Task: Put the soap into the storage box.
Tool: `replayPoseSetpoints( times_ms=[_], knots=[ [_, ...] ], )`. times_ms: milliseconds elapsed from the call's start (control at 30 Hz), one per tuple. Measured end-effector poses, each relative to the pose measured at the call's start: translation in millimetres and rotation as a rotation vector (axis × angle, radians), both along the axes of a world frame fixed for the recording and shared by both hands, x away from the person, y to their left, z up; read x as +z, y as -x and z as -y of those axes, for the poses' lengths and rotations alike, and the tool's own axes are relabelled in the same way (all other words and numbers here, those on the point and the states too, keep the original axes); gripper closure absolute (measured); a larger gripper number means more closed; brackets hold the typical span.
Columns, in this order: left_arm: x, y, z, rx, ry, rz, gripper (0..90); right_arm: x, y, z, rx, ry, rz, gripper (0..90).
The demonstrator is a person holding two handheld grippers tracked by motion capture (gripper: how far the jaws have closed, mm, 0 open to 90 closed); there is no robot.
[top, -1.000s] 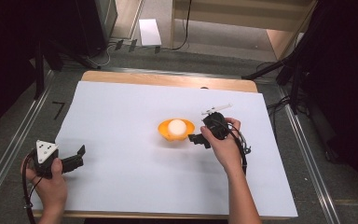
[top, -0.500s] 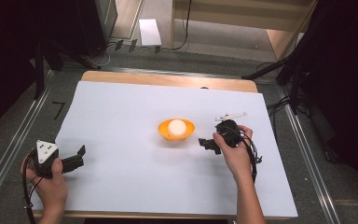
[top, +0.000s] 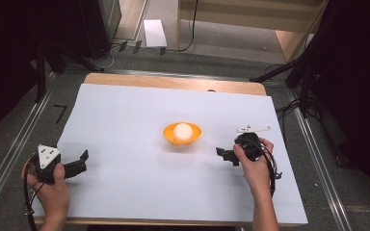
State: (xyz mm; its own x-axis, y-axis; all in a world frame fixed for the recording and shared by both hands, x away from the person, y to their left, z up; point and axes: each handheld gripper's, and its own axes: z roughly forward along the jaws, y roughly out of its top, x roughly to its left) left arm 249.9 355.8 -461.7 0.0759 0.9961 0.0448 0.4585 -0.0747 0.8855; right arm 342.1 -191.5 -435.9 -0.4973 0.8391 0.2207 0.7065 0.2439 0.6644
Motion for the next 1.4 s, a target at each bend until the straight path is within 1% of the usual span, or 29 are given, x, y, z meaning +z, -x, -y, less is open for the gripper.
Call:
replayPoseSetpoints(
  times_ms=[133, 233, 333, 400, 500, 567, 700, 767, 833, 867, 933, 1100, 1167, 1233, 1400],
  knots=[
    [0.0, 0.0, 0.0, 0.000, 0.000, 0.000, 0.0, -2.2, 2.8, 5.7, -0.006, 0.000, 0.002, 13.8],
    [0.0, 0.1, 0.1, 0.000, -0.001, 0.000, 0.0, -4.2, 6.5, 11.8, -0.020, -0.009, 0.001, 13.8],
    [0.1, 0.1, 0.1, 0.000, -0.003, -0.001, 0.0, -6.6, 9.6, 18.3, -0.031, -0.021, 0.011, 13.8],
    [0.0, 0.1, 0.1, -0.001, -0.003, 0.000, 0.0, -8.3, 12.4, 22.6, -0.044, -0.024, 0.006, 13.8],
    [0.0, 0.0, 0.1, -0.001, -0.003, 0.000, 0.0, -13.4, 17.4, 32.0, -0.058, -0.029, 0.010, 13.8],
    [0.0, 0.1, 0.2, -0.001, -0.003, 0.000, 0.0, -14.3, 18.5, 33.8, -0.060, -0.033, 0.010, 13.8],
    [-0.1, 0.1, 0.3, -0.001, -0.003, 0.000, 0.0, -20.5, 25.8, 46.5, -0.090, -0.047, 0.005, 13.7],
    [-0.1, 0.1, 0.4, -0.001, -0.004, 0.000, 0.0, -21.7, 27.3, 48.9, -0.094, -0.048, 0.003, 13.7],
    [-0.1, 0.1, 0.5, -0.001, -0.005, 0.000, 0.0, -23.9, 30.2, 53.9, -0.101, -0.049, 0.010, 13.7],
    [-0.1, 0.1, 0.5, -0.002, -0.005, 0.001, 0.0, -25.8, 34.3, 59.6, -0.115, -0.059, 0.013, 13.7],
    [-0.1, 0.1, 0.6, -0.002, -0.006, 0.001, 0.0, -26.4, 35.6, 61.6, -0.120, -0.061, 0.014, 13.7],
    [-0.1, 0.2, 0.7, -0.002, -0.008, 0.000, 0.0, -33.2, 44.9, 74.8, -0.145, -0.067, 0.021, 13.6],
    [0.0, 0.2, 0.9, -0.001, -0.010, 0.000, 0.0, -36.7, 50.3, 82.4, -0.165, -0.078, 0.021, 13.6],
    [-0.2, 0.2, 1.1, -0.001, -0.010, 0.001, 0.0, -37.5, 51.7, 84.7, -0.168, -0.079, 0.023, 13.6],
    [-0.1, 0.4, 1.3, 0.000, -0.011, 0.002, 0.0, -41.9, 60.7, 98.6, -0.204, -0.099, 0.030, 13.5]
  ],
)
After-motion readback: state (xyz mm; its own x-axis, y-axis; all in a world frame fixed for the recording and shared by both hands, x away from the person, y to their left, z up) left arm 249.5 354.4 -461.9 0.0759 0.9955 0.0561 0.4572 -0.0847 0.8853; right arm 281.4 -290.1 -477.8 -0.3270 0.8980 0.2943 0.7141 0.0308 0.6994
